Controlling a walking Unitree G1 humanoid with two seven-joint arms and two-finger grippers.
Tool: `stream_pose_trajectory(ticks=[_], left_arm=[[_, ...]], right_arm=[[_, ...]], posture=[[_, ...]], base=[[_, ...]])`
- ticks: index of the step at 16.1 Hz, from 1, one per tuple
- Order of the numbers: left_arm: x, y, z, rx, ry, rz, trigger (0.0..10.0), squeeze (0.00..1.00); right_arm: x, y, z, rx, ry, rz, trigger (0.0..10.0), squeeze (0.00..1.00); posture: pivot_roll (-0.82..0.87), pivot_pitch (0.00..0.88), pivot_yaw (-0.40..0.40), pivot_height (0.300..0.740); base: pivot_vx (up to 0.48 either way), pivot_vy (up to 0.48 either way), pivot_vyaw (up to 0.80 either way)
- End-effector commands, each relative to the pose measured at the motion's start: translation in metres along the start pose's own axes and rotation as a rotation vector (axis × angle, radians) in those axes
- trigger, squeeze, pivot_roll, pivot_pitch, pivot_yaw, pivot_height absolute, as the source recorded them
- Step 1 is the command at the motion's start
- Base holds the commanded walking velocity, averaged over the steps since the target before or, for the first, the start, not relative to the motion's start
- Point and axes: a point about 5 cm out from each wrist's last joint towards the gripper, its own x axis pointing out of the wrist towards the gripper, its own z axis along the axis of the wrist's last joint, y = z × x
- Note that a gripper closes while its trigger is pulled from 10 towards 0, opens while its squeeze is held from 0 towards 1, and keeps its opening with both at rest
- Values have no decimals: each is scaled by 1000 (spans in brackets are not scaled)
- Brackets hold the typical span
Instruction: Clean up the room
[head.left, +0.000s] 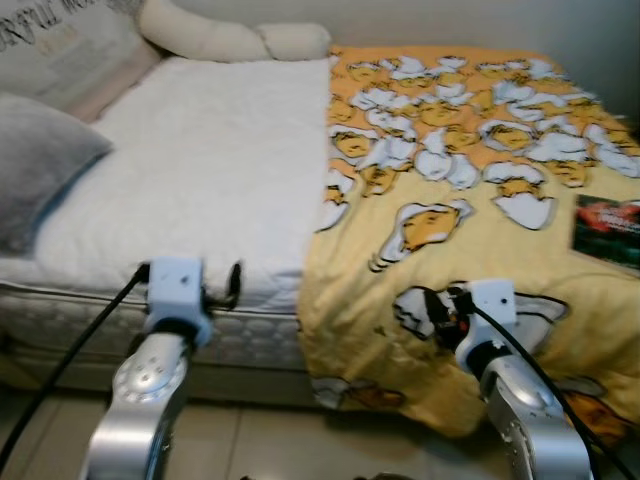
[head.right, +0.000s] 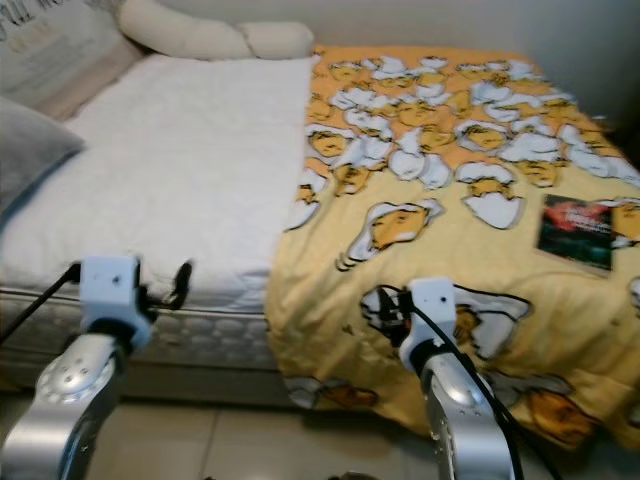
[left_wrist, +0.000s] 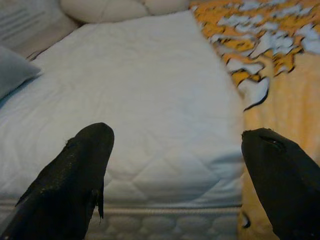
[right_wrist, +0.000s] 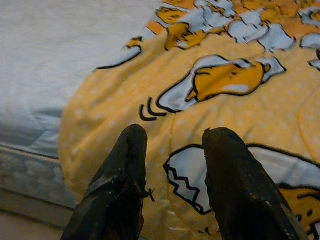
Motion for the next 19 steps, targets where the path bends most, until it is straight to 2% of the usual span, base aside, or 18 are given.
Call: stream_pose_trajectory(ticks=[1, 3, 8, 9, 10, 11, 12, 13, 19], left_arm=[[-1, 1, -1, 2, -5, 14, 10000, 0], [-5, 9, 0, 5, -18, 25, 10000, 0], [-1, 10, 3, -27, -26, 27, 10000, 0], [-1, 9, 2, -51, -22, 17, 10000, 0], [-1, 7, 2, -72, -17, 5, 10000, 267], [-1, 7, 2, -80, -15, 1, 10000, 765], [-1, 6, 1, -90, -11, -1, 10000, 765], [-1, 5, 1, -102, -9, -7, 10000, 1000], [6, 2, 5, -94, -23, -21, 10000, 1000]], right_arm=[[2, -2, 7, -23, -21, 4, 10000, 0], [8, -8, 10, -96, -9, -48, 10000, 0], [12, -2, 11, -25, -56, -87, 10000, 0], [11, 0, 12, 23, -69, -51, 10000, 816], [10, -3, 13, 51, -84, -61, 10000, 1000], [10, -5, 13, 35, -89, -68, 10000, 1000], [10, -6, 14, 16, -98, -80, 10000, 1000], [10, -9, 15, 0, -108, -91, 10000, 1000], [11, -12, 16, 11, -133, -94, 10000, 1000]], posture=[[-3, 0, 12, 740], [11, 0, -2, 740], [21, 0, 2, 740], [22, 0, 2, 740], [23, 0, -2, 740], [24, 0, -2, 740], [25, 0, -2, 740], [23, 0, -2, 740], [13, 0, 6, 740]], base=[[0, -277, 0], [0, -266, 0], [0, -256, 0], [0, -251, 0], [0, -244, 0], [0, -244, 0], [0, -244, 0], [0, -240, 0], [0, -40, 0]])
